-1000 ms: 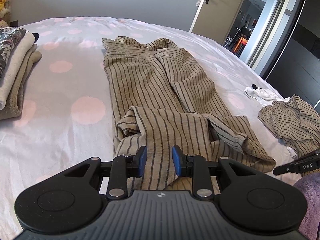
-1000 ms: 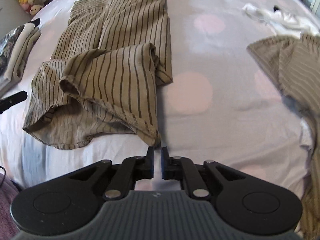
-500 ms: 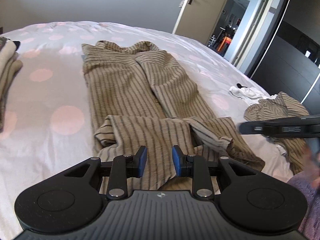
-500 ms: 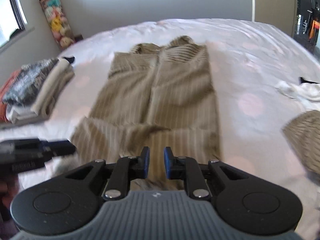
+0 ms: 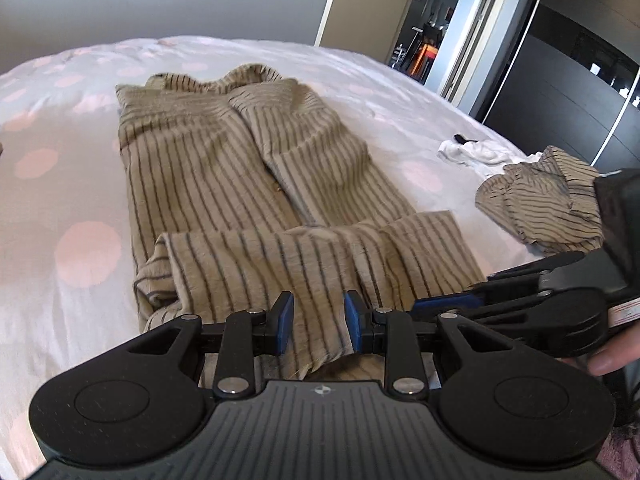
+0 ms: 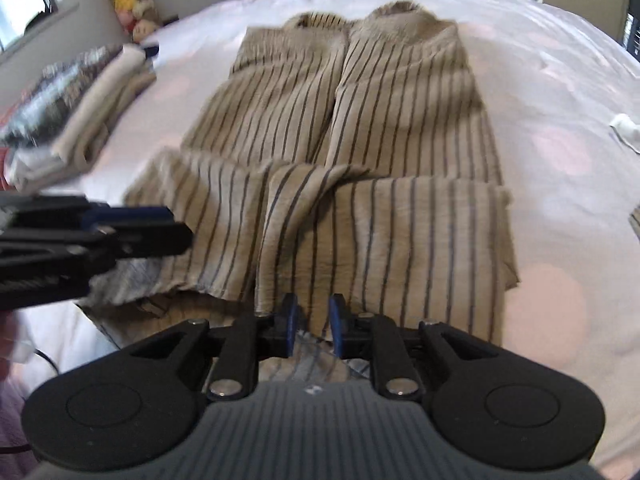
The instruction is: Fold clothes
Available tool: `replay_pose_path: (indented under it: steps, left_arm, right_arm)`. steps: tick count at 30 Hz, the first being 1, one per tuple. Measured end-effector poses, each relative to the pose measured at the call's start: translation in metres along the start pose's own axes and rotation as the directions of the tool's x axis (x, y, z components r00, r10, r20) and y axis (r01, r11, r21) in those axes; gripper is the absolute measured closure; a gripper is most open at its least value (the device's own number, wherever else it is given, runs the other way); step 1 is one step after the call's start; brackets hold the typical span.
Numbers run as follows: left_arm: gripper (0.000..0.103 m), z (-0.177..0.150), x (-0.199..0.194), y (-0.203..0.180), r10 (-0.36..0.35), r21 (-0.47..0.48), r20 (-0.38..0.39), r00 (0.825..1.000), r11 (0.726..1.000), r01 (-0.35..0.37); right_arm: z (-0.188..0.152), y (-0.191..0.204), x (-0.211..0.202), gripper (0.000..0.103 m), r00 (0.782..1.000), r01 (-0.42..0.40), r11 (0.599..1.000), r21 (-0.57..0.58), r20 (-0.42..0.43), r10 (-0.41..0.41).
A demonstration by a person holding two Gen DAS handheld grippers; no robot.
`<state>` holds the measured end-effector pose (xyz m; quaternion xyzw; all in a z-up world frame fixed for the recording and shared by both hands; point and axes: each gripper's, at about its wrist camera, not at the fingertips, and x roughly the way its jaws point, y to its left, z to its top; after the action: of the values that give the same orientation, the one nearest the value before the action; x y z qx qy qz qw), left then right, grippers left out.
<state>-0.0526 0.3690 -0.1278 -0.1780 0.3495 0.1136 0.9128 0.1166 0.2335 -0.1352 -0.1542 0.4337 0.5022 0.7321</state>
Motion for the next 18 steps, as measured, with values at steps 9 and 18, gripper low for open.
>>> replay_pose_path:
  steps: [9,18]
  left_arm:
    - [0.073,0.036,0.030,-0.019,-0.055,-0.065,0.031,0.998,0.996,0.057]
    - [0.076,0.032,0.059,-0.019,-0.063,-0.100,0.011,0.998,0.993,0.064]
  right_arm:
    - [0.009,-0.058,-0.048,0.072,0.965,0.081,0.962,0.261,0.222,-0.141]
    - [0.014,-0.115,-0.013,0.069,0.978,-0.034,0.880,0.475,0.196,-0.069]
